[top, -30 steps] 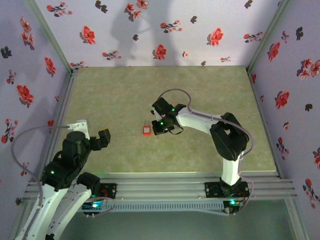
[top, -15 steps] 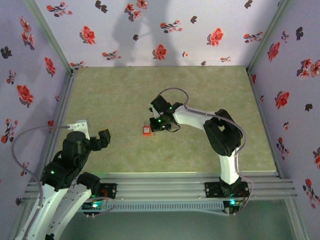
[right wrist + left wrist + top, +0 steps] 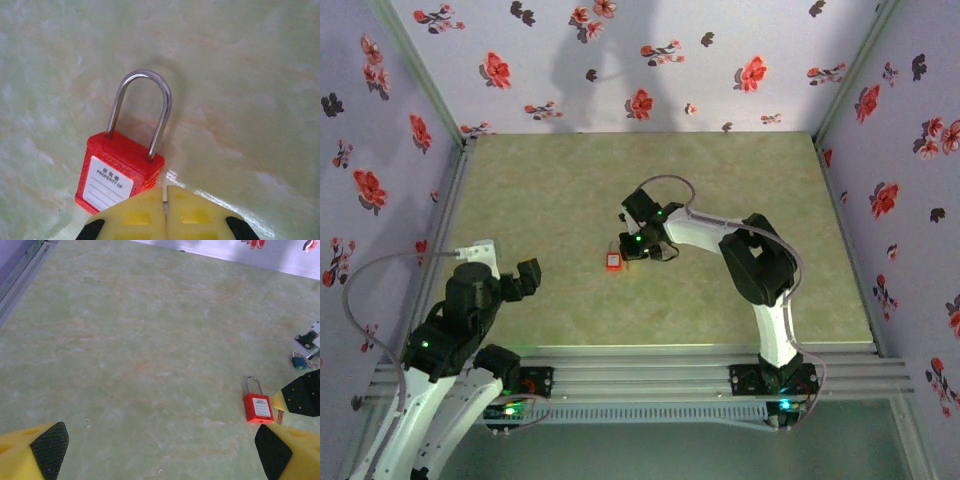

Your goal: Lock with the key

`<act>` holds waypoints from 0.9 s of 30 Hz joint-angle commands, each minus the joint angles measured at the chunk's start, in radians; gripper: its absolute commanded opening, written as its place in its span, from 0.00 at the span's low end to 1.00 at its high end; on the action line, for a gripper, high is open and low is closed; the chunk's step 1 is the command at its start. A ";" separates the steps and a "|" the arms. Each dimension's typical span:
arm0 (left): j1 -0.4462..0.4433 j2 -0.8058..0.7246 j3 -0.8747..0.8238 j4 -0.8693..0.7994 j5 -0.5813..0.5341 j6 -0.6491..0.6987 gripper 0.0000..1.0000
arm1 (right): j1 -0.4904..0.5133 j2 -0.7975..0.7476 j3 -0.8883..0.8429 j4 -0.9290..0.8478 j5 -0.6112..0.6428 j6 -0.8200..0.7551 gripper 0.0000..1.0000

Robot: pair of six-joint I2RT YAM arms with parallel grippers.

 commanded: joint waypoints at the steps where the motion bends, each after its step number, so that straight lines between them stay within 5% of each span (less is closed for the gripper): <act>1: -0.006 0.006 -0.003 -0.008 -0.026 0.019 1.00 | -0.011 0.029 0.028 -0.008 -0.028 0.020 0.00; 27: -0.007 0.014 -0.003 -0.011 -0.027 0.017 1.00 | -0.023 0.067 0.061 -0.064 -0.035 -0.007 0.13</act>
